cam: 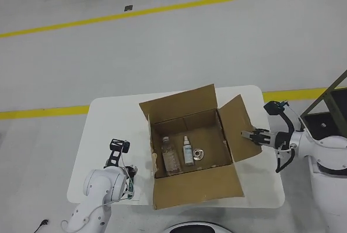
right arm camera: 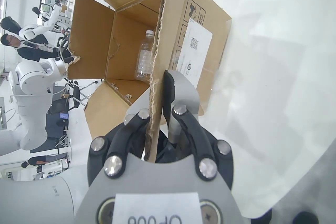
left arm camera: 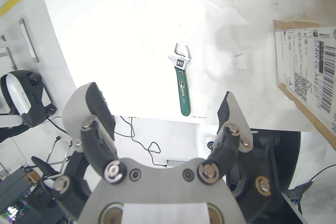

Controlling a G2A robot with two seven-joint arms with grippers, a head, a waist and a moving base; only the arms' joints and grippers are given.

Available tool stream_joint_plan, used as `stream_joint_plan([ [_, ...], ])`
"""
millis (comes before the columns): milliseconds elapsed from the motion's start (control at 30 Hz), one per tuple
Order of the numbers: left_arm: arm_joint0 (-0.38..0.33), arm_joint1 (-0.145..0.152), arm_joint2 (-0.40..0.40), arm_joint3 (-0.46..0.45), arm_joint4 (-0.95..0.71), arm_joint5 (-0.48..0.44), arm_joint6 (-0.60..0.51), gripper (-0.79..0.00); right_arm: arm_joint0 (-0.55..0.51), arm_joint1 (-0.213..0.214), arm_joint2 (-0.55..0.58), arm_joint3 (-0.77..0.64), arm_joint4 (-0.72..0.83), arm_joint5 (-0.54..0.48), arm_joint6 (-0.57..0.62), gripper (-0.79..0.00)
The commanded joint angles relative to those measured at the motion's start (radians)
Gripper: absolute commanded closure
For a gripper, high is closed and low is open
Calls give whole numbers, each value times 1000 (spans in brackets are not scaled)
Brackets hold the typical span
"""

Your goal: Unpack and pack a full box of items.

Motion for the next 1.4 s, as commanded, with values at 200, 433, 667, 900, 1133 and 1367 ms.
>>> stream_joint_plan([
  [200, 0, 0, 0, 0, 0, 0, 0, -785, -29, 18, 26, -28, -13, -6, -3, 0],
  [433, 0, 0, 0, 0, 0, 0, 0, -785, -60, 30, 54, -73, -16, -85, -94, -785],
  [667, 0, 0, 0, 0, 0, 0, 0, -785, -140, 40, 122, -160, -150, -162, -282, -354],
  [900, 0, 0, 0, 0, 0, 0, 0, -785, -256, 42, 179, -211, -323, -292, -550, 0],
  [1133, 0, 0, 0, 0, 0, 0, 0, -785, -283, 43, 191, -208, -366, -296, -593, 0],
  [1367, 0, 0, 0, 0, 0, 0, 0, -785, -283, 43, 191, -208, -366, -296, -593, 0],
])
